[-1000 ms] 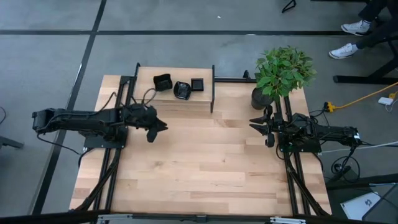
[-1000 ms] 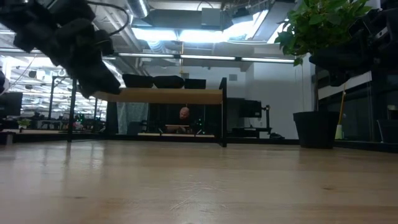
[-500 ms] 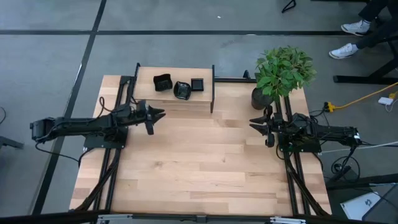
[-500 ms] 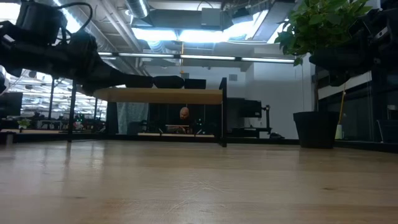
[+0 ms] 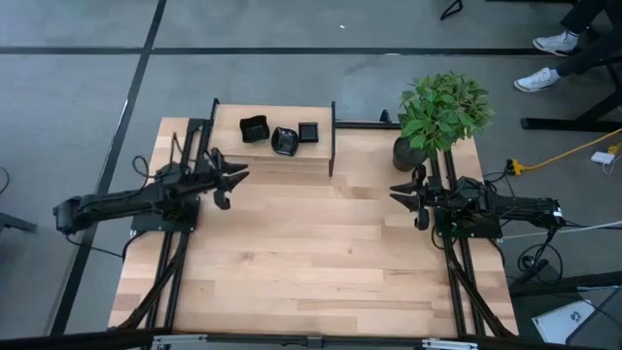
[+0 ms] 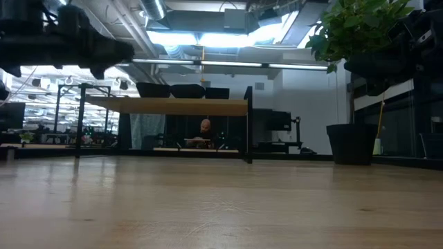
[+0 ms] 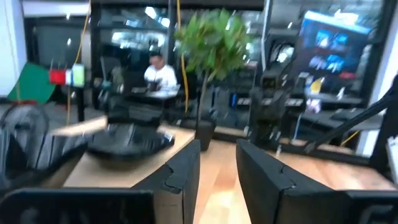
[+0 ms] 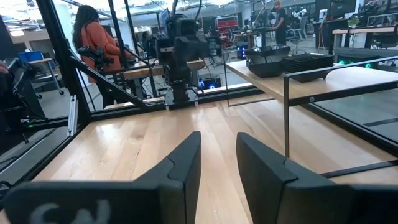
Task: Pick & Place Mini shaped plates
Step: Return to Home Position
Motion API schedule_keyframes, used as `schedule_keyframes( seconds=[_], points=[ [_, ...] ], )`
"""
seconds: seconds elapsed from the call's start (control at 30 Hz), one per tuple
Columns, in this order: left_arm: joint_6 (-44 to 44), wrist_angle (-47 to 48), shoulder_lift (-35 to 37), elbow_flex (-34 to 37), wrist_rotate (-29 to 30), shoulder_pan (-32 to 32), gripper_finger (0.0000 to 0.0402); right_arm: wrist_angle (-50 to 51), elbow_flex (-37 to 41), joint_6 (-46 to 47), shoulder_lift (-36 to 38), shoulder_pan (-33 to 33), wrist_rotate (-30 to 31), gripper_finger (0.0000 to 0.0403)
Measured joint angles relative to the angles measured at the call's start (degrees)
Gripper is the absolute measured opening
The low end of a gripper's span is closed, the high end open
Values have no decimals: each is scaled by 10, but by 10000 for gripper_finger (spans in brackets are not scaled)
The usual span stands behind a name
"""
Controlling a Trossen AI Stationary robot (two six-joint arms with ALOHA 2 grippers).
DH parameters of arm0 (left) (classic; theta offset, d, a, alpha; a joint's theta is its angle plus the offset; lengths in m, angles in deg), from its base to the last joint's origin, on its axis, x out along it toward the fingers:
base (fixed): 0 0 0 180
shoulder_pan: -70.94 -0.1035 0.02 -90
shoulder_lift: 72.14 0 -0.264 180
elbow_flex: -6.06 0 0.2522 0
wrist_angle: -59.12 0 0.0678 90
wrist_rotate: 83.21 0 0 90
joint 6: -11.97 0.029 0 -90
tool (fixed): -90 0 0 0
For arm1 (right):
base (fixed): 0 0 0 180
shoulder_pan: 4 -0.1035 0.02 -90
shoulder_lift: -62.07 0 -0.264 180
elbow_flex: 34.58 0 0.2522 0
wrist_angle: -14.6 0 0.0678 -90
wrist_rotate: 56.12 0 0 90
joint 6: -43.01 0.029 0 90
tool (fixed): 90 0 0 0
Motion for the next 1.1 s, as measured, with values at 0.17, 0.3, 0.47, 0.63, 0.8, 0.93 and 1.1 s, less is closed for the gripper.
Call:
schedule_keyframes(
  seconds=[0.17,0.3,0.47,0.63,0.8,0.93,1.1],
  points=[
    [0,103,113,0,-4,0,102,0,0,0,0,0,0,103],
    [1,206,190,0,-4,0,101,0,0,0,0,0,0,103],
    [-8,177,190,-1,-27,0,98,0,0,0,0,0,0,103],
    [-9,187,190,0,-44,0,101,0,0,0,0,0,0,103],
    [-11,256,189,0,-73,1,100,0,0,0,-1,0,0,103],
    [1,257,175,0,-58,9,98,0,0,0,-1,0,0,103],
    [29,257,162,0,-53,12,102,0,0,0,-1,0,0,103]
  ],
)
